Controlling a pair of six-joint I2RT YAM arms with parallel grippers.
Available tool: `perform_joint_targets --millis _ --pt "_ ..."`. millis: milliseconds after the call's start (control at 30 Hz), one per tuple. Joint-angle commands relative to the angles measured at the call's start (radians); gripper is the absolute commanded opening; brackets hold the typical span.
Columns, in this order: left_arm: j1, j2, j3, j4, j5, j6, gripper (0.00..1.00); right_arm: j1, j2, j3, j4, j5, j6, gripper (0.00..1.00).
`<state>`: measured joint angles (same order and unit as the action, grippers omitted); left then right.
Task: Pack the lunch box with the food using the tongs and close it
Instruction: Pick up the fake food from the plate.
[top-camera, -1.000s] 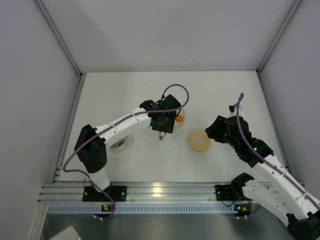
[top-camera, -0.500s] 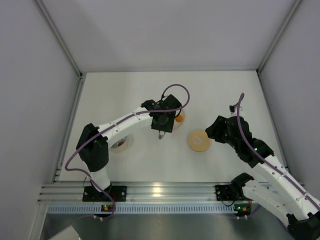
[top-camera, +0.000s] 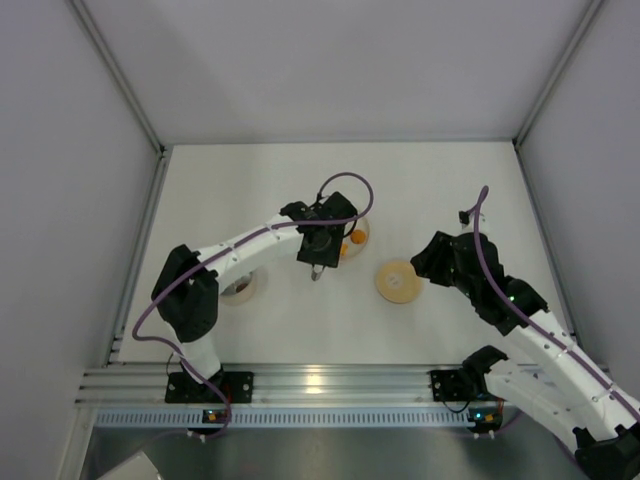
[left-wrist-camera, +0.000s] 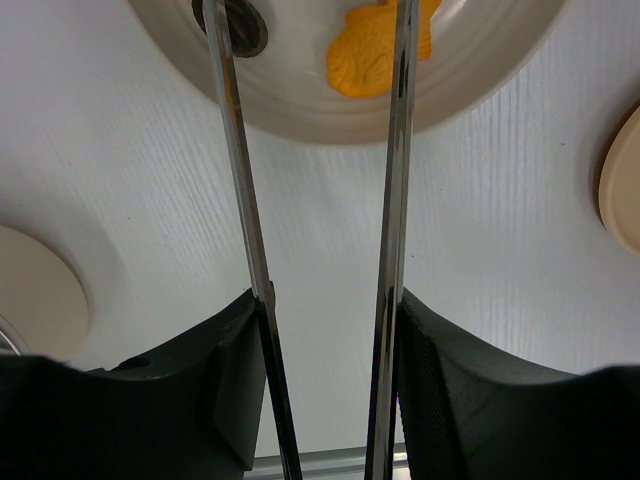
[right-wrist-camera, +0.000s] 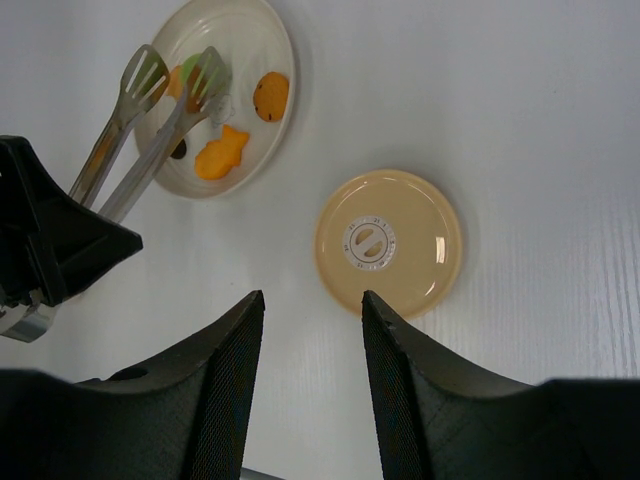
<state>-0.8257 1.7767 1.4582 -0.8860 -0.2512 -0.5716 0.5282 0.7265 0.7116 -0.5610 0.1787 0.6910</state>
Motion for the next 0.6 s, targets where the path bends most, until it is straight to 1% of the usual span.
perform_joint_targets --millis 0,467,567 --pt "0.007 0.006 -0.001 0.053 -0.002 0.018 0.52 0.019 -0.010 0.011 0.006 0.011 -0.007 0.44" --pt "0.007 0.032 0.010 0.058 0.004 0.030 0.50 0.019 -0.007 0.008 0.009 0.013 -0.008 0.44" --pt "0.007 0.033 0.011 0.061 0.001 0.032 0.48 0.019 -0.007 0.005 0.010 0.013 -0.007 0.44"
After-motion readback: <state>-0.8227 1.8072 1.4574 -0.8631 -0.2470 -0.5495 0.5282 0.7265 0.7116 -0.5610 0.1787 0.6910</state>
